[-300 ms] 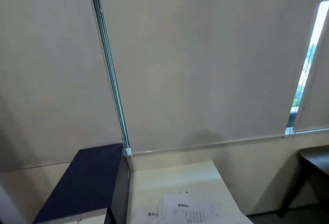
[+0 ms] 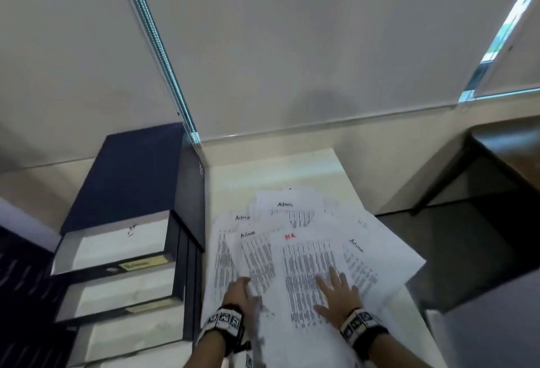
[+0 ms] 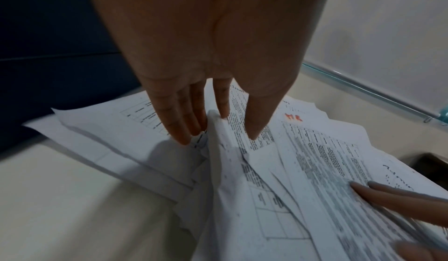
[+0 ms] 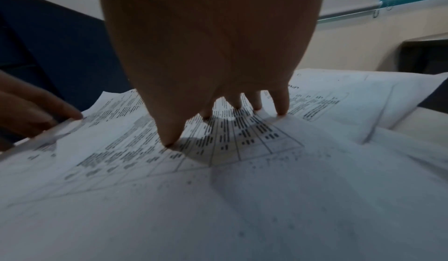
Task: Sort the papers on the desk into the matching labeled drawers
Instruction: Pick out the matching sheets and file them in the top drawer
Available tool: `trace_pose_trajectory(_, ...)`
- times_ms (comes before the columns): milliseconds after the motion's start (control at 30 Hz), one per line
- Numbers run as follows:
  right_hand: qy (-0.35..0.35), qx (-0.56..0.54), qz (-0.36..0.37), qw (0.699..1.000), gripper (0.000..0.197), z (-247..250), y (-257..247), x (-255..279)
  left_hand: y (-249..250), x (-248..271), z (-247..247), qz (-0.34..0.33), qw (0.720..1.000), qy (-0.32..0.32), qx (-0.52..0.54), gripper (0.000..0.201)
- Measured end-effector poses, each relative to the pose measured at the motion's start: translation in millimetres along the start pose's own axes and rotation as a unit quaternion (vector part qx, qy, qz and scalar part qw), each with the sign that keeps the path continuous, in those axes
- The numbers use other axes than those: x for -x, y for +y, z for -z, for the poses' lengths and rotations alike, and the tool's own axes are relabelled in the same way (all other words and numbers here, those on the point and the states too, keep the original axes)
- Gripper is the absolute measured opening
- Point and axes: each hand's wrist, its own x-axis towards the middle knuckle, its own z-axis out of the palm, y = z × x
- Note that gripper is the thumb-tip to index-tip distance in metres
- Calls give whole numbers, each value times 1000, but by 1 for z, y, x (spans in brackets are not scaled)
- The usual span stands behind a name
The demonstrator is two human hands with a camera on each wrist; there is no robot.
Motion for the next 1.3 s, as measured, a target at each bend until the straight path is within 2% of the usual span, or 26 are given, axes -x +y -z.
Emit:
trace_pose_trajectory(67, 15, 26, 43, 999, 76, -5, -1, 1, 6, 11, -4, 4, 1000, 1, 16, 65)
trace_pose_trajectory(133, 54, -21, 71, 996, 63, -2, 0, 3, 7, 12, -13, -6, 1000, 9, 28, 69)
trace_pose_trajectory(200, 130, -100, 23, 986, 58, -7, 7, 2, 11, 18, -20, -2, 999, 23, 46, 69)
trace_pose_trajectory(300, 165, -204, -112, 959, 101, -12, 14, -3, 17, 21, -31, 8, 995, 76, 57, 54)
trace_pose_trajectory(367, 141, -259, -123, 947, 112, -18, 13, -6, 20, 19, -38, 24, 995, 80, 47, 58)
trace_pose_trajectory(400, 124, -275, -110, 947, 105, -19, 10, -5, 23, 20, -40, 33, 996, 68, 45, 66)
trace_pose_trajectory(467, 72, -284, -77, 953, 72, -21, 4, -2, 24, 20, -43, 46, 998, 45, 19, 76)
trace_pose_trajectory(500, 45, -279, -57, 957, 56, -22, 3, -2, 25, 21, -43, 50, 998, 45, 0, 74)
trace_pose_trajectory(567, 10, -275, -28, 961, 41, -23, 4, -1, 27, 24, -40, 52, 996, 71, -25, 58)
trace_pose_trajectory(667, 54, -321, -18, 946, 32, -8, 6, 5, 30, 32, -29, 32, 991, 127, -38, 42)
trace_pose_trajectory(767, 191, -386, 52, 901, 24, 22, 4, 15, 43, 44, -13, -60, 974, 220, 10, 34)
trace_pose_trajectory(833, 288, -427, 94, 852, 9, 48, -2, 26, 56, 54, 2, -145, 944, 279, 101, 27)
trace_pose_trajectory(867, 323, -441, 109, 830, 10, 61, -5, 33, 64, 61, 9, -185, 925, 299, 145, 26)
trace_pose_trajectory(933, 367, -470, 142, 790, 13, 86, -11, 50, 76, 74, 21, -250, 895, 304, 211, 28)
trace_pose_trajectory(1000, 375, -500, 161, 763, 8, 102, -17, 68, 82, 84, 27, -282, 881, 279, 256, 29)
trace_pose_trajectory(1067, 362, -514, 149, 763, 14, 98, -18, 73, 81, 91, 25, -267, 891, 234, 283, 19)
trace_pose_trajectory(1133, 326, -513, 115, 786, 19, 83, -16, 70, 77, 97, 20, -230, 908, 191, 293, 7)
trace_pose_trajectory(1200, 294, -503, 100, 807, 25, 68, -13, 67, 69, 101, 17, -210, 918, 196, 272, 24)
trace_pose_trajectory(1300, 283, -481, 132, 819, 7, 69, -19, 73, 60, 119, 33, -197, 910, 239, 274, 26)
